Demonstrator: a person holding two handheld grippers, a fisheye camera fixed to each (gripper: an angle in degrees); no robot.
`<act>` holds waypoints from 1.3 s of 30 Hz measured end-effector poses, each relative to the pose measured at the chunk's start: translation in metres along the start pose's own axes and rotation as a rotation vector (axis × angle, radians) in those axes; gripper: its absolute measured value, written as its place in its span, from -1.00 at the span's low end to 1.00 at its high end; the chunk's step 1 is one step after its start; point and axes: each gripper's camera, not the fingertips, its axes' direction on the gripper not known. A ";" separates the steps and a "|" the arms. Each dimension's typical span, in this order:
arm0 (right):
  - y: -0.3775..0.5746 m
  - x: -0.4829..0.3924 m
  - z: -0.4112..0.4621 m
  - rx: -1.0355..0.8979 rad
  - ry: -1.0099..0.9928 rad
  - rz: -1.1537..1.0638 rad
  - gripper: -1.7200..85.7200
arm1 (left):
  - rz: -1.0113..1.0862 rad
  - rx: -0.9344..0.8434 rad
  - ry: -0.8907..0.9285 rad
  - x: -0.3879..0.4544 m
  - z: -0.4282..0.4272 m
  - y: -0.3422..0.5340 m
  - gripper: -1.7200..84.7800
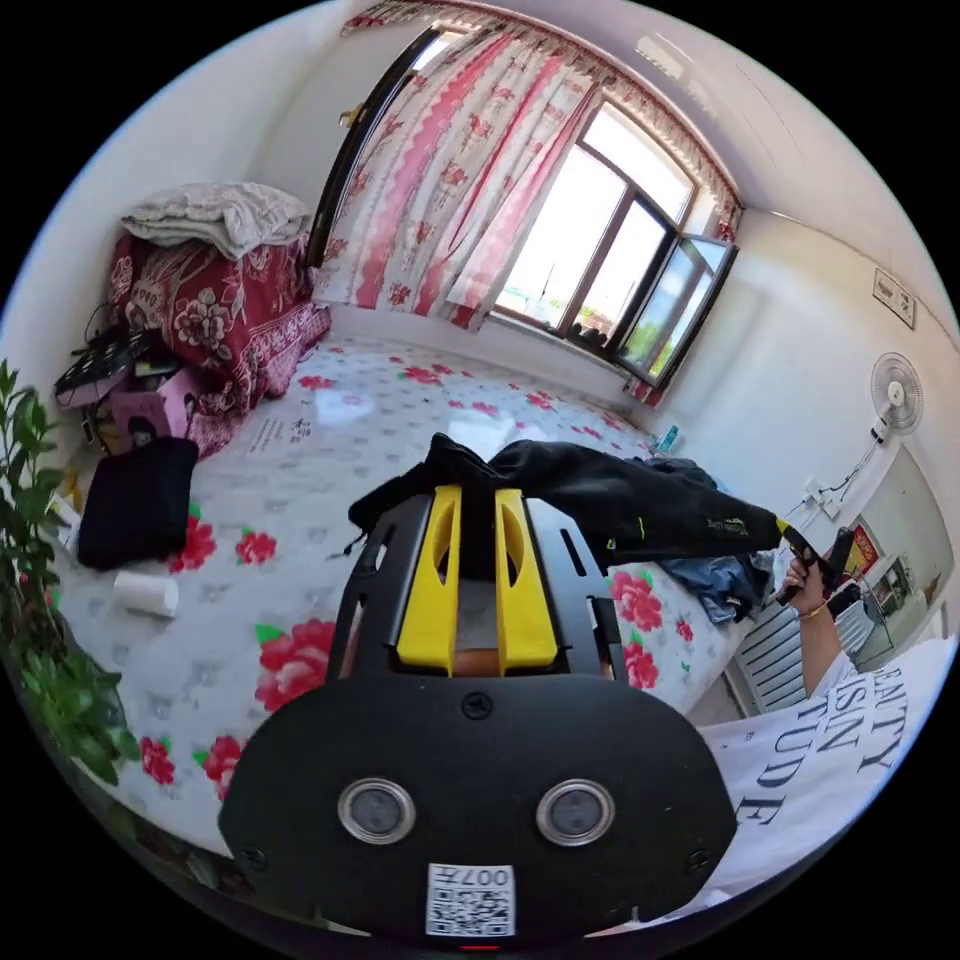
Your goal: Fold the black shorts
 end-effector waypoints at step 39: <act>0.096 0.003 0.172 -0.705 0.300 0.177 -0.90 | -0.217 -0.702 -0.351 -0.013 0.079 0.171 -0.95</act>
